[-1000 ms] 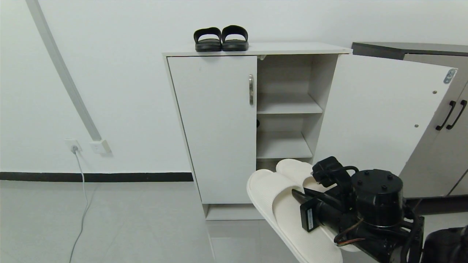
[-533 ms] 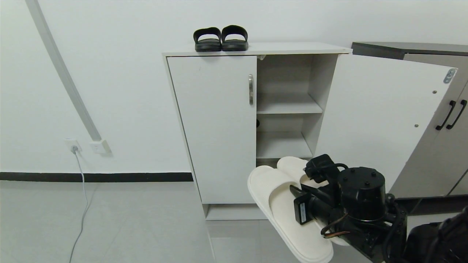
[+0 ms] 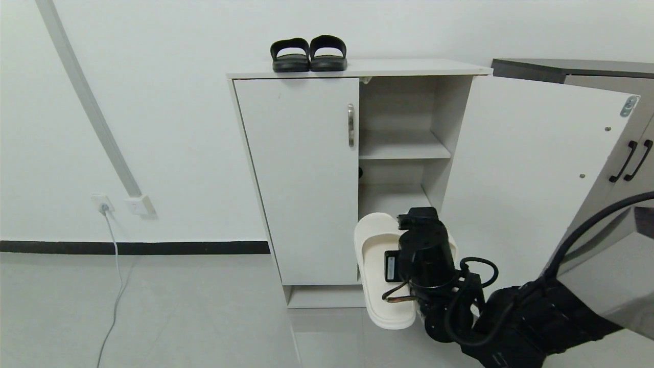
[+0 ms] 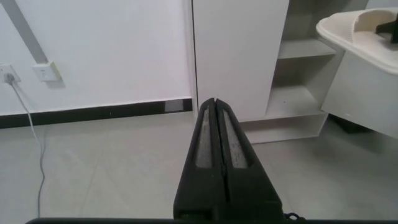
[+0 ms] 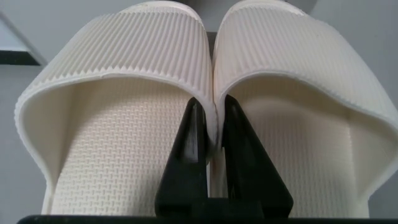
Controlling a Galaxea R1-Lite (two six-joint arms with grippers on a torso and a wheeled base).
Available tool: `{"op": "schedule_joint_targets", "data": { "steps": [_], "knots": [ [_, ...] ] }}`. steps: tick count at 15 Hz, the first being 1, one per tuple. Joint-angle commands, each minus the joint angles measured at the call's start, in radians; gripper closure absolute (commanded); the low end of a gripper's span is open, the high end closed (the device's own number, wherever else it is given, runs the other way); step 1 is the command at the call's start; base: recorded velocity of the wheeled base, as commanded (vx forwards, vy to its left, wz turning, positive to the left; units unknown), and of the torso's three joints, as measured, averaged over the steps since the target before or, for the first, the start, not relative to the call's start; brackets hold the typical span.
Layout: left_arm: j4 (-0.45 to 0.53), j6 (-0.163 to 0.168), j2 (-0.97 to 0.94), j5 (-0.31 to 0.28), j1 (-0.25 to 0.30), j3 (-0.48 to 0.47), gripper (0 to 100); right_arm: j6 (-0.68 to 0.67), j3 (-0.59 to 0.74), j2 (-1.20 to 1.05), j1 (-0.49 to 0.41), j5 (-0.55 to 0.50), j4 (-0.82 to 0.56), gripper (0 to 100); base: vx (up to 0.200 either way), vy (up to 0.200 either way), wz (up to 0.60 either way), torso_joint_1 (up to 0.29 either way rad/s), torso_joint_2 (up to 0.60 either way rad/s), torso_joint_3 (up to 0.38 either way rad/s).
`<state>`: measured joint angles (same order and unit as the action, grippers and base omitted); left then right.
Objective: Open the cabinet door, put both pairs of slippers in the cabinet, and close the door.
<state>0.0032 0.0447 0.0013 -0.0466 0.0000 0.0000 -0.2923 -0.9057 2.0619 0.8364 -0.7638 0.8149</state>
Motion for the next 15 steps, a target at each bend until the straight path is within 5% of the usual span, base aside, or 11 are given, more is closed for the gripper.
{"op": "schedule_joint_targets", "data": {
  "steps": [1, 9, 15],
  "knots": [
    [0.000, 0.000, 0.000, 0.001, 0.000, 0.000, 100, -0.011, -0.047, 0.070, 0.010, -0.017, -0.008, 100, 0.000, 0.000, 0.00, 0.000, 0.00, 0.000],
    [0.001, -0.008, 0.000, 0.004, 0.000, 0.000, 100, -0.013, -0.041, 0.080, -0.003, -0.019, -0.006, 100, 0.000, -0.175, 0.00, 0.003, 0.00, -0.001],
    [0.000, -0.017, 0.000, 0.005, 0.000, 0.000, 100, 0.032, -0.068, 0.139, -0.013, 0.058, 0.049, 100, 0.000, 0.000, 0.00, 0.000, 0.00, 0.000]
  ]
}}
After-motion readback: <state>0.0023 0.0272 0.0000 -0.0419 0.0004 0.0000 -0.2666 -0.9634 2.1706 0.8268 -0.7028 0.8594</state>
